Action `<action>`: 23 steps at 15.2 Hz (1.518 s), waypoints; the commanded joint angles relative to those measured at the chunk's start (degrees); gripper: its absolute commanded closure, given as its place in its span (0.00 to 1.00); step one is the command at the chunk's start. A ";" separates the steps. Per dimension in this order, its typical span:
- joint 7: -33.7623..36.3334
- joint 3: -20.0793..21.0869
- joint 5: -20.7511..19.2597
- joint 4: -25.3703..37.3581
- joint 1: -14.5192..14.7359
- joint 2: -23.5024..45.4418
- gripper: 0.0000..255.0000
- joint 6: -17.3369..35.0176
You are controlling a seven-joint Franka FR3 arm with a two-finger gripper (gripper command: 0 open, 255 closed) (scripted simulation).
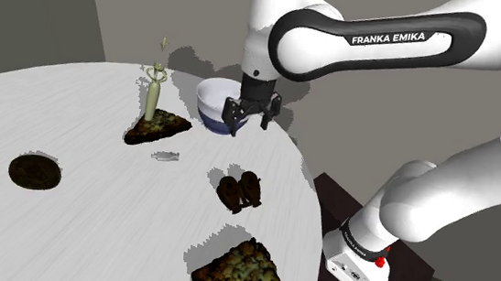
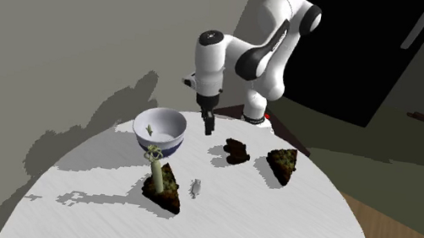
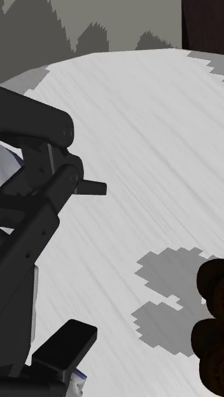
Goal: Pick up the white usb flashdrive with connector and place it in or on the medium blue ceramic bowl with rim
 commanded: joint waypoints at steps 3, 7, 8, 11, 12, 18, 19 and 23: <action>6.00 3.65 -1.05 4.49 0.38 7.66 0.00 4.31; 12.25 6.54 -3.92 10.04 1.06 15.75 0.00 7.56; 13.87 7.11 -4.90 11.62 1.37 17.87 0.00 8.21; 18.74 8.33 -8.27 16.83 2.69 24.40 0.00 9.69; 20.33 8.57 -9.50 18.73 3.29 26.62 0.00 10.01; 25.01 8.46 -13.65 23.45 5.76 33.95 0.00 12.51; 25.16 8.39 -13.87 23.06 5.83 34.28 0.00 13.19; 25.71 8.12 -14.72 21.79 6.09 35.56 0.00 15.57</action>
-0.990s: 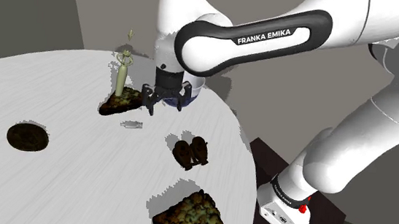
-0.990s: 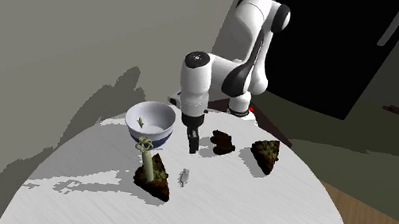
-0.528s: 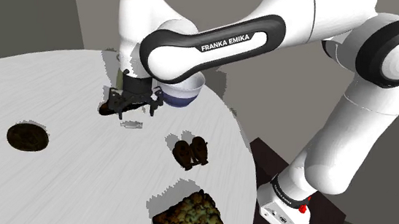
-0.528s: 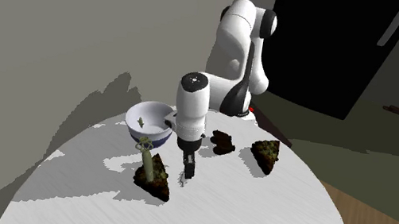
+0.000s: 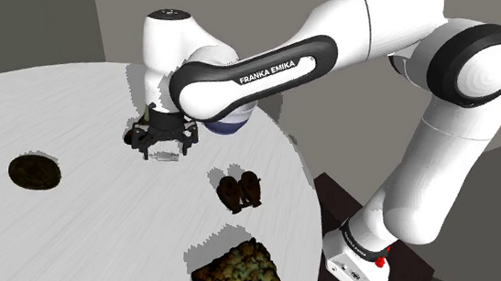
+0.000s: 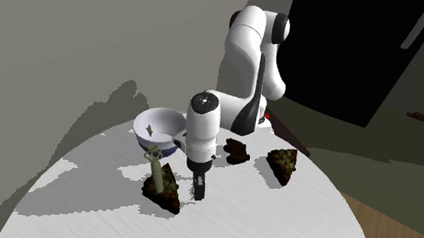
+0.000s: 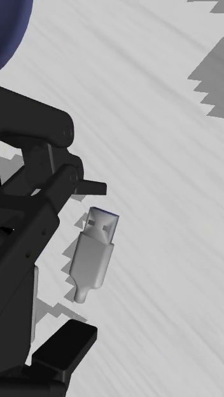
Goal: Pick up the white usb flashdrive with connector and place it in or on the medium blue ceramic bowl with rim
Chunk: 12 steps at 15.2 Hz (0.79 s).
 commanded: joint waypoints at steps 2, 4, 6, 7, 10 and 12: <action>0.08 -0.11 -0.25 -0.27 0.03 0.38 0.00 0.64; 0.08 -0.11 -0.25 -0.27 0.03 0.38 0.00 0.64; 0.08 -0.11 -0.25 -0.27 0.03 0.38 0.00 0.64; 0.08 -0.11 -0.25 -0.27 0.03 0.38 0.00 0.63; 0.08 -0.11 -0.25 -0.27 0.03 0.38 1.00 0.63; 0.08 -0.11 -0.25 -0.26 0.04 0.38 1.00 0.62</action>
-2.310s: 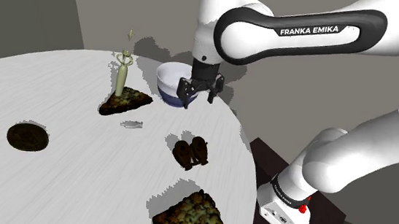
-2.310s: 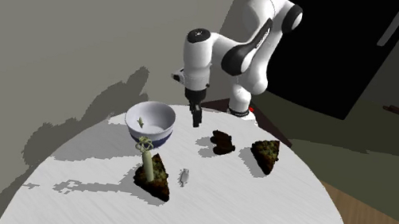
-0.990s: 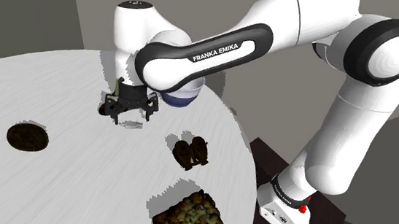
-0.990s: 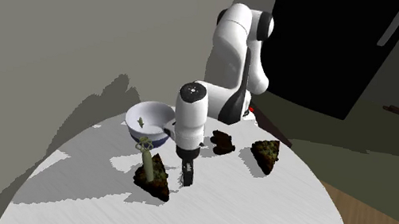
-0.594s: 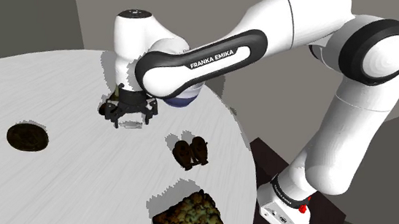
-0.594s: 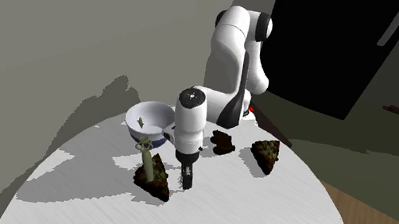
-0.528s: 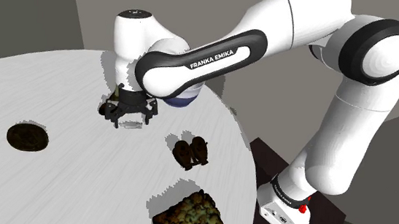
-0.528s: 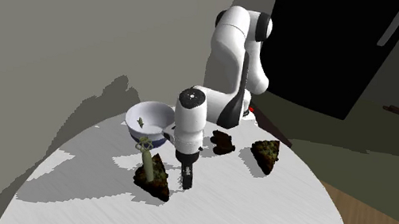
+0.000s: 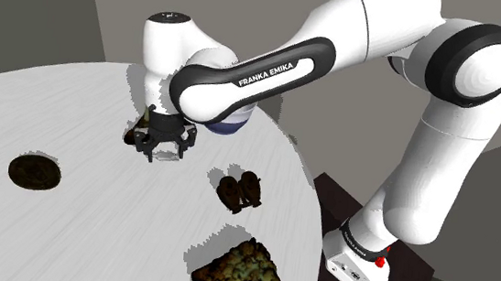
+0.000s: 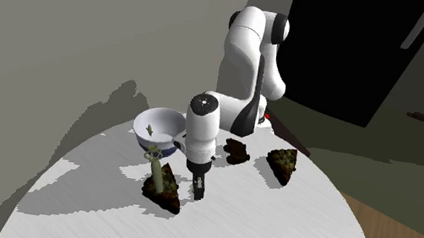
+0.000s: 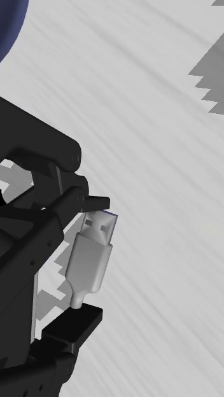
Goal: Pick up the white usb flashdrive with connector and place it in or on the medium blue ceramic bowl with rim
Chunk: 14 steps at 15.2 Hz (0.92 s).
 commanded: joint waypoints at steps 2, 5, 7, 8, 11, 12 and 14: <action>0.00 0.00 0.00 0.00 0.00 0.01 1.00 0.00; 0.00 0.00 0.00 0.00 0.00 0.01 1.00 0.00; -0.15 0.09 0.24 0.32 -0.07 -0.36 1.00 -0.64; -0.29 0.17 0.48 0.68 -0.14 -0.72 1.00 -1.31; -0.70 0.39 1.14 1.83 -0.32 -1.73 1.00 -3.33; -0.83 0.45 1.34 2.24 -0.37 -2.04 1.00 -4.01; -1.06 0.57 1.73 3.09 -0.46 -2.64 1.00 -5.38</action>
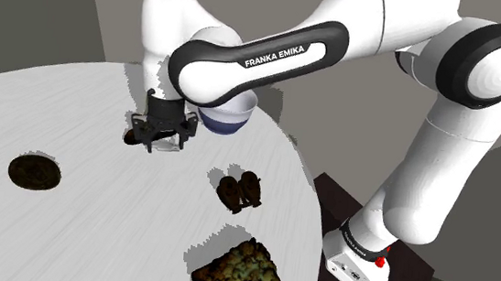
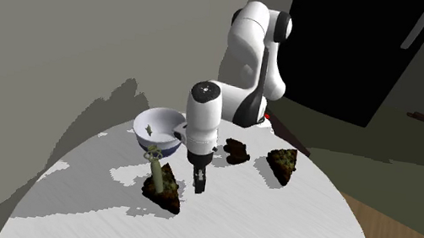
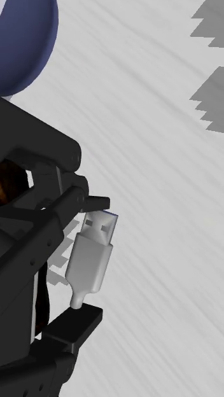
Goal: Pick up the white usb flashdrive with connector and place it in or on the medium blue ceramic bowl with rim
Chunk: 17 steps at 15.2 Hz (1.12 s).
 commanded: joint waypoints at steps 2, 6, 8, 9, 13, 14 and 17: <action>-0.42 0.15 0.60 1.32 -0.18 -0.92 1.00 -2.13; -0.79 0.32 1.22 3.31 -0.30 -1.88 1.00 -4.94; -0.94 0.38 1.48 4.39 -0.34 -2.28 1.00 -6.37; -1.01 0.41 1.59 4.95 -0.36 -2.47 1.00 -7.09; -1.23 0.52 1.98 7.34 -0.39 -3.07 1.00 -10.00; -1.27 0.55 2.06 7.97 -0.39 -3.19 1.00 -10.73; -1.37 0.61 2.23 9.98 -0.36 -3.45 1.00 -12.96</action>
